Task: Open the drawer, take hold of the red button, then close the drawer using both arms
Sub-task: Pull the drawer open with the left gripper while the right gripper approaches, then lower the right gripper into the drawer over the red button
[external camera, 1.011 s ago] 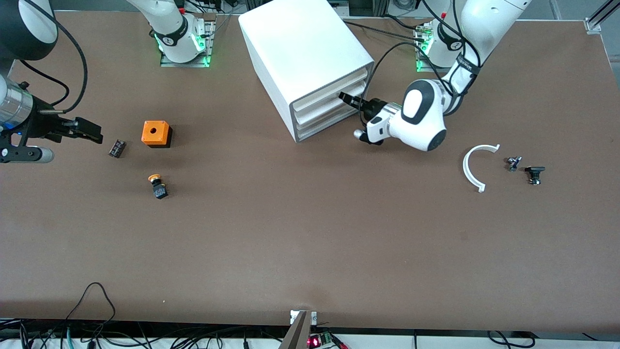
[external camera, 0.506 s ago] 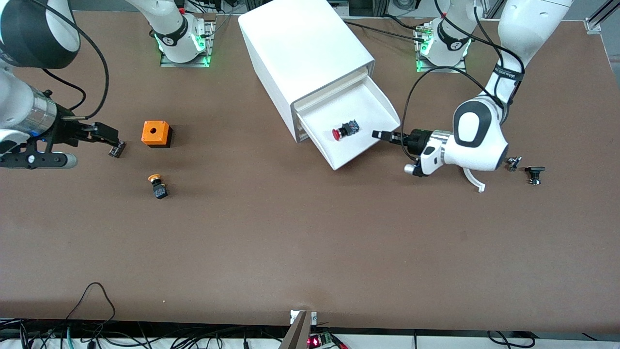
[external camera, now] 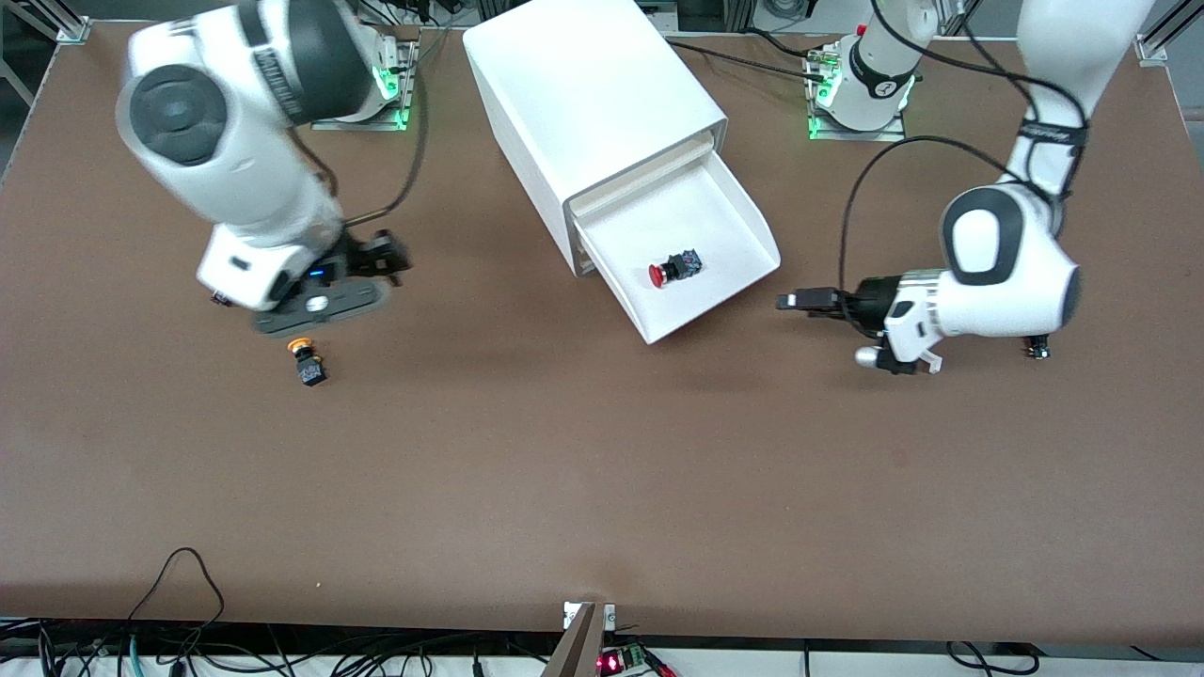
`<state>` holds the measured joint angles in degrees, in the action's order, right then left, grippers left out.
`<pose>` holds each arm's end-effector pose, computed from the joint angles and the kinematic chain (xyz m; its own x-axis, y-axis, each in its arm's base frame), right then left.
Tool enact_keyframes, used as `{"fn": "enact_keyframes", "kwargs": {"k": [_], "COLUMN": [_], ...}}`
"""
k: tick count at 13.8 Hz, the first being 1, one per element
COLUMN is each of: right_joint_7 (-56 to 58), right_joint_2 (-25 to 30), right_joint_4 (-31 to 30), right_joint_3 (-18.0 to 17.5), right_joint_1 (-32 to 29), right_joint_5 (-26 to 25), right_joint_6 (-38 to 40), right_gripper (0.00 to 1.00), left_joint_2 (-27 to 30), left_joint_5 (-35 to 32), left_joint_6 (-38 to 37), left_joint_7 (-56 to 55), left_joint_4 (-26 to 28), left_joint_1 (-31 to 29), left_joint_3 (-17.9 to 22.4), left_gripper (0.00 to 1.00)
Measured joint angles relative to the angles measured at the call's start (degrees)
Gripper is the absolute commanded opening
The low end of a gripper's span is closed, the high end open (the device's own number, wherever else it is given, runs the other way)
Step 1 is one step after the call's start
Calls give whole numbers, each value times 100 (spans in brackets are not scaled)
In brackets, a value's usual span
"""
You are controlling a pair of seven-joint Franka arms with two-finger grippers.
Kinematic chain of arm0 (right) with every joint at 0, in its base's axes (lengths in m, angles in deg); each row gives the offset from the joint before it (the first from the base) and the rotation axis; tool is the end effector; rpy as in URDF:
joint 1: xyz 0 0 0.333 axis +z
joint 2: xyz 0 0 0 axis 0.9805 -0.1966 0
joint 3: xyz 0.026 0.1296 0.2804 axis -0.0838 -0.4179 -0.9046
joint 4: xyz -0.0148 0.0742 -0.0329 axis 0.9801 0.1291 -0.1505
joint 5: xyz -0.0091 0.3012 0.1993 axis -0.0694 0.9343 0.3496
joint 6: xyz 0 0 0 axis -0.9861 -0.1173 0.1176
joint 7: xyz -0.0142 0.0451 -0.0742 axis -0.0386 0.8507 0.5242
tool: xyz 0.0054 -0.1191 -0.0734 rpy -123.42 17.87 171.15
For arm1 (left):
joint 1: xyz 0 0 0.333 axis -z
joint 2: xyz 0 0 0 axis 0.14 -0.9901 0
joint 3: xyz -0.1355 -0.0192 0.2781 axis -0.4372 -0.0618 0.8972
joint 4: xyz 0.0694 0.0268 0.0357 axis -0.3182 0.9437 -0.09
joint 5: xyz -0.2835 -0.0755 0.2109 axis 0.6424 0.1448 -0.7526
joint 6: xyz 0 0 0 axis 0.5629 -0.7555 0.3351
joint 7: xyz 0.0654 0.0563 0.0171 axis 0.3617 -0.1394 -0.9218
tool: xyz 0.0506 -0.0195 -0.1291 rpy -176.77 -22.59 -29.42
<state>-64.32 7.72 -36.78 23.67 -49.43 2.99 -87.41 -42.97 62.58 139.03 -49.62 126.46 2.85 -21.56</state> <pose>0.5515 0.2784 0.4839 0.9215 0.3879 -0.0193 0.3880 -0.9217 0.0002 0.5550 -0.1007 0.3191 0.9874 -0.0677 -0.1430 0.0355 -0.7860 0.6171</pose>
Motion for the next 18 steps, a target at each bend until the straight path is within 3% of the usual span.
{"fn": "enact_keyframes", "kwargs": {"k": [5, 9, 12, 18], "right_joint_7": [823, 2380, 3097, 3697], "right_joint_2": [-1071, -1599, -1734, -2616], "right_joint_4": [1111, 1657, 1741, 1936], "right_joint_3": [-706, -1451, -1559, -1512], "right_joint_1": [345, 419, 631, 1354], "right_joint_5": [311, 316, 206, -228], "right_joint_6": [-933, -1300, -1246, -1585], "right_gripper": [100, 100, 100, 100], "left_joint_2": [1048, 1649, 1803, 1704], "left_joint_5": [-1555, -3093, -3851, -4031], "left_joint_6": [83, -1004, -1783, -1845], "left_joint_7": [-44, -472, -1426, -2102], "left_joint_4": [-366, -910, -1428, -1485], "left_joint_1": [-128, -156, -128, -74], "left_joint_3": [555, 763, 732, 704], "left_gripper": [100, 100, 100, 100]}}
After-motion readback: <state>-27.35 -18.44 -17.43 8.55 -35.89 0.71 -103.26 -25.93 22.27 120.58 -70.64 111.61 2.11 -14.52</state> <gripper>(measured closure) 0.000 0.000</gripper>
